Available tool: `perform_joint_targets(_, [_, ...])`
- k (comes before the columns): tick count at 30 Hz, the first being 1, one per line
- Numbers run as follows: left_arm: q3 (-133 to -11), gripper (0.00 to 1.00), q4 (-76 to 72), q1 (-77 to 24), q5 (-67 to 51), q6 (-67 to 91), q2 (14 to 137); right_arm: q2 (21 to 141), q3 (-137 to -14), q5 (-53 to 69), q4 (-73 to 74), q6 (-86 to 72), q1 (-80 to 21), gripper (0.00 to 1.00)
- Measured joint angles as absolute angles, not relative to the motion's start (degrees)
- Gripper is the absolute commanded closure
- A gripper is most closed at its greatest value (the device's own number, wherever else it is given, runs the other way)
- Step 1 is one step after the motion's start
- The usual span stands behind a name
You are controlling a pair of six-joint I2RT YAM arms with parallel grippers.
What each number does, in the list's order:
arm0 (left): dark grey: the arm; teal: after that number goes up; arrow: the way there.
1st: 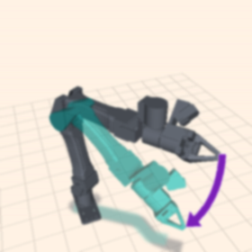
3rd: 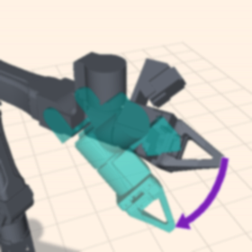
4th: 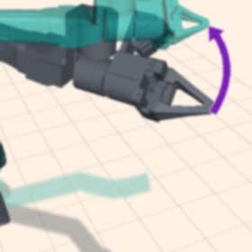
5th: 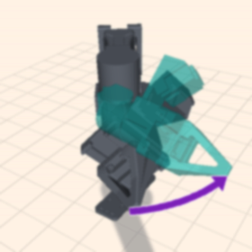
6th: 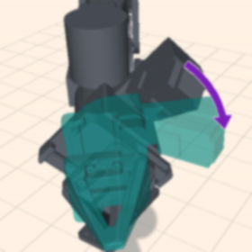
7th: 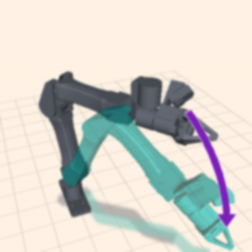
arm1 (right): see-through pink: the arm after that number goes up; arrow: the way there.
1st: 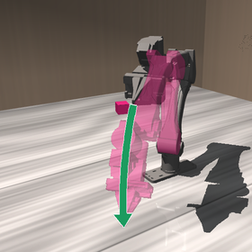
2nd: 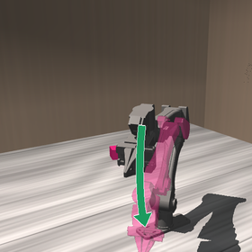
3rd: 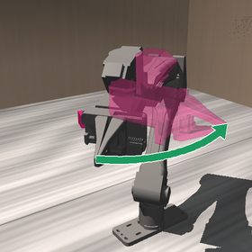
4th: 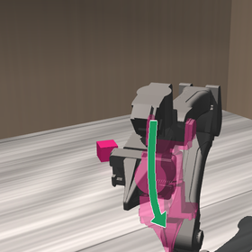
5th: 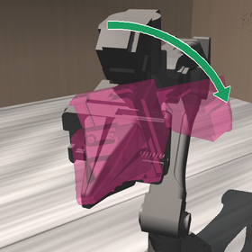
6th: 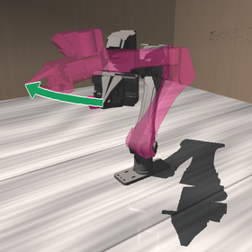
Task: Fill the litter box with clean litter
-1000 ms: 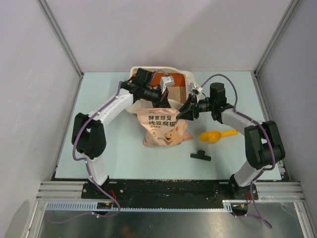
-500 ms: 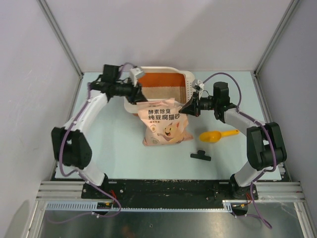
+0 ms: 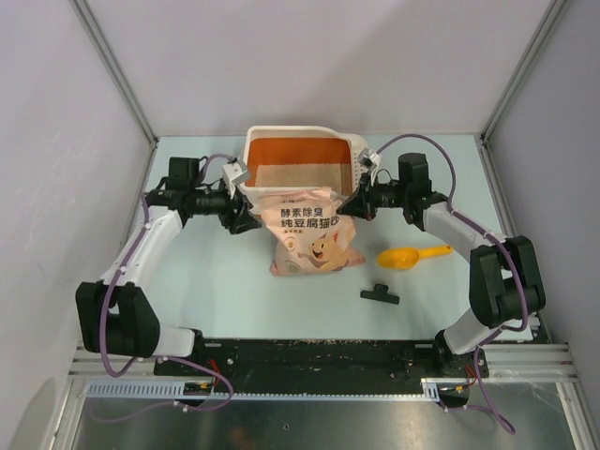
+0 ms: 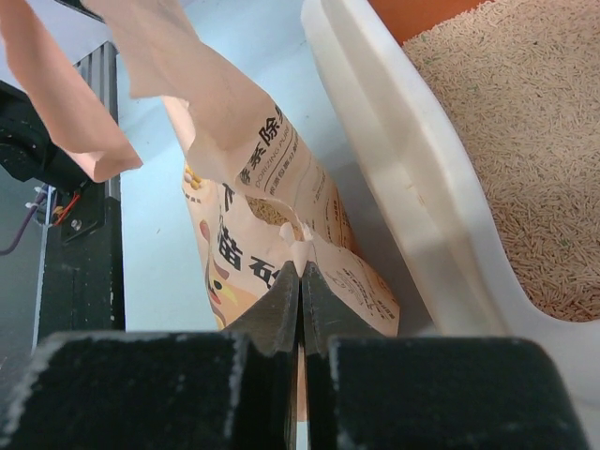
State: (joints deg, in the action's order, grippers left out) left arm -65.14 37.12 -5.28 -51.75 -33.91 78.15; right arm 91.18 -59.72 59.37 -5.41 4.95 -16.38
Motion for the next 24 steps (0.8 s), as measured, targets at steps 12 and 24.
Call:
perform_joint_targets(12, [-63.02, 0.62, 22.81, -12.82, -58.48, -26.85, 82.81, 90.41, -61.43, 57.63, 1.43, 7.66, -16.67, 1.0])
perform_joint_targets(24, [-57.04, 1.0, 19.33, -9.63, -63.2, -17.65, 81.01, 85.89, -60.66, 59.31, 8.78, 11.9, -17.08, 1.0])
